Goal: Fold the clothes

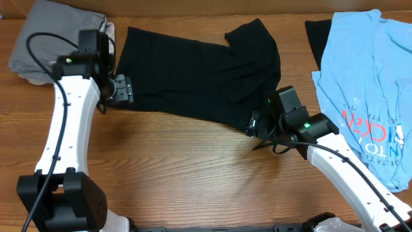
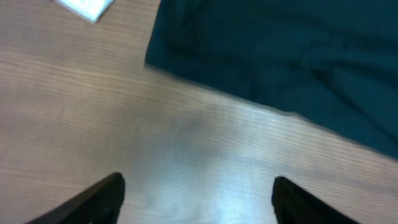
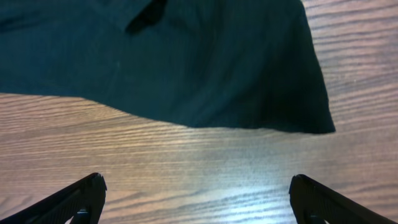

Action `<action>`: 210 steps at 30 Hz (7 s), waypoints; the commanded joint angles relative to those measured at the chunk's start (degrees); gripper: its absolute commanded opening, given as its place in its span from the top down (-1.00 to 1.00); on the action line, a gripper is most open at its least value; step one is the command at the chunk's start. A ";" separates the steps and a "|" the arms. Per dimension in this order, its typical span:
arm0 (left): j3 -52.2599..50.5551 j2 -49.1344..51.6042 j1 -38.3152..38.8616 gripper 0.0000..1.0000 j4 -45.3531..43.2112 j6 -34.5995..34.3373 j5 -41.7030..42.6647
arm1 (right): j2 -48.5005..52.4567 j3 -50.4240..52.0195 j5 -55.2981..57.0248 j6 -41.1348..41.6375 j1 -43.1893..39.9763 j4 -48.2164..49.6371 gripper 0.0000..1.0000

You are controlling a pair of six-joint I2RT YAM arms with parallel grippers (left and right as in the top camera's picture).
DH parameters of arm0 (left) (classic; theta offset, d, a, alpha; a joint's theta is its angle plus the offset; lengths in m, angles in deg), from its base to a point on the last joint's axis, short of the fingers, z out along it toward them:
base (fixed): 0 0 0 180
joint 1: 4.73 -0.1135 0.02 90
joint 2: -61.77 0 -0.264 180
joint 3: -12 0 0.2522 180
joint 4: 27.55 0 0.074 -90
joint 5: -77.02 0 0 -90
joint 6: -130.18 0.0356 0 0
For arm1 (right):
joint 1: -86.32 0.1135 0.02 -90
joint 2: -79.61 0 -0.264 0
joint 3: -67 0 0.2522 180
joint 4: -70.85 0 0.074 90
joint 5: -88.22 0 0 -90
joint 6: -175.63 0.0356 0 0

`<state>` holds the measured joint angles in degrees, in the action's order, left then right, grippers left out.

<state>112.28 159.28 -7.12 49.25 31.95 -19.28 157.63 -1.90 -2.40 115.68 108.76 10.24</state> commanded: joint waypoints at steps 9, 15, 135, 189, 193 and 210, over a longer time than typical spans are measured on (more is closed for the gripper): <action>-8.59 6.64 -0.33 -0.08 -19.45 2.03 -0.33 | 0.24 0.17 0.55 -3.74 -0.44 3.08 -0.93; -8.59 14.05 -1.14 -0.04 -20.55 -10.99 -3.13 | 0.24 0.17 0.55 -3.69 -0.44 3.06 -0.93; -10.58 23.98 -9.27 0.65 -33.09 12.09 2.80 | 17.20 0.87 -15.34 -13.99 -15.89 12.28 -0.25; -3.02 23.43 -8.76 0.92 5.33 -1.01 -4.17 | 10.67 -4.24 -22.62 -21.14 -29.90 3.72 0.92; -1.44 23.43 -8.20 0.92 8.55 -0.07 -4.17 | 8.94 -6.19 -22.58 -21.62 -29.90 0.68 0.11; 29.99 23.43 -2.10 -0.26 17.62 3.56 3.21 | 14.51 -11.96 -21.88 -22.56 -17.57 2.21 0.87</action>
<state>135.10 182.23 -10.99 66.96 33.81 -20.68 169.17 -12.72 -24.32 92.75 87.99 12.14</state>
